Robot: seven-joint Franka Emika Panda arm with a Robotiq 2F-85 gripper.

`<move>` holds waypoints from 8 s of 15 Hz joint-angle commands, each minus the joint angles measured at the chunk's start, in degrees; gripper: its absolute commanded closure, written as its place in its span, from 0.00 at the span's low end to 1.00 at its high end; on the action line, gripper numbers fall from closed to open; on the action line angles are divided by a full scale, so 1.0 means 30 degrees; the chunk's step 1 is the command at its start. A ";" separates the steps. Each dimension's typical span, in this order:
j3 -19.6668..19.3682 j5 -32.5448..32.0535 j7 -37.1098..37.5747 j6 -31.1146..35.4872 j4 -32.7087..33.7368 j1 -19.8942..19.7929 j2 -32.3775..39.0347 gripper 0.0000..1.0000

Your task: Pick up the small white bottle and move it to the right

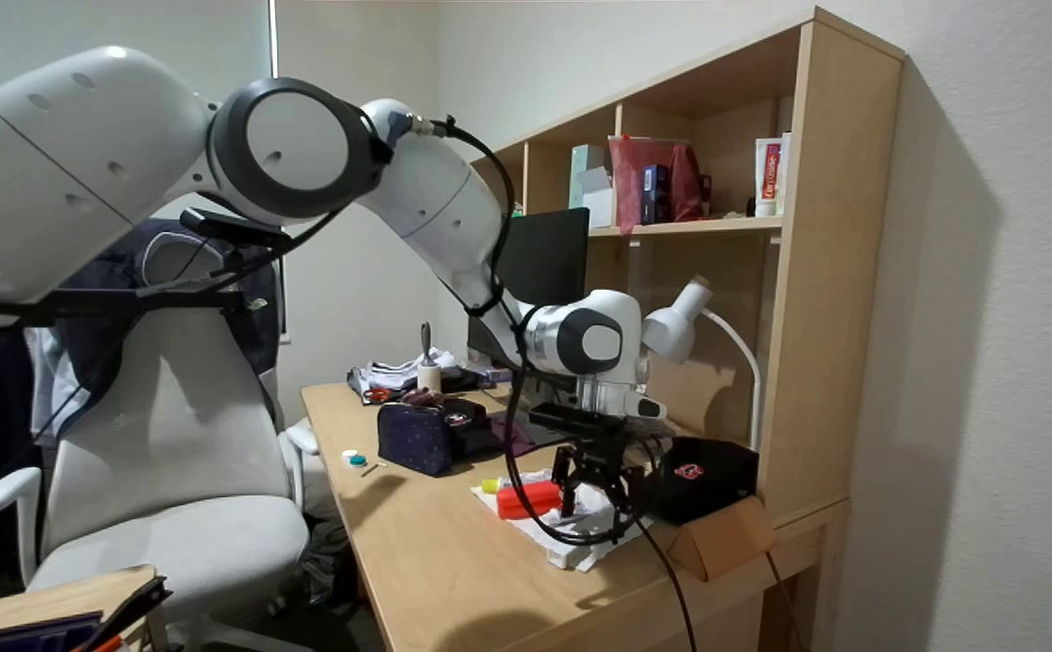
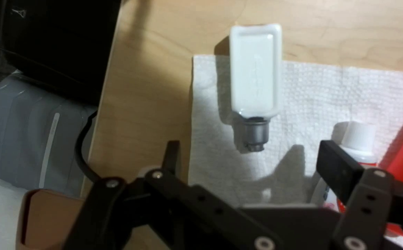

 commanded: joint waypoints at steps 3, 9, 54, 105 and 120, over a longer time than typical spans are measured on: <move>-0.0042 0.0022 0.0172 -0.2551 0.2069 0.0189 0.0698 0.00; -0.0037 -0.0043 0.0102 -0.4666 0.3666 0.0315 0.1299 0.00; -0.0095 0.0240 0.1670 -0.4819 0.3210 0.0423 0.0173 0.88; -1.1356 0.9418 0.8717 2.6011 -1.3196 1.1755 -0.1300 0.88; -1.4329 1.2231 0.7824 2.5884 -1.3385 1.6995 0.0866 0.88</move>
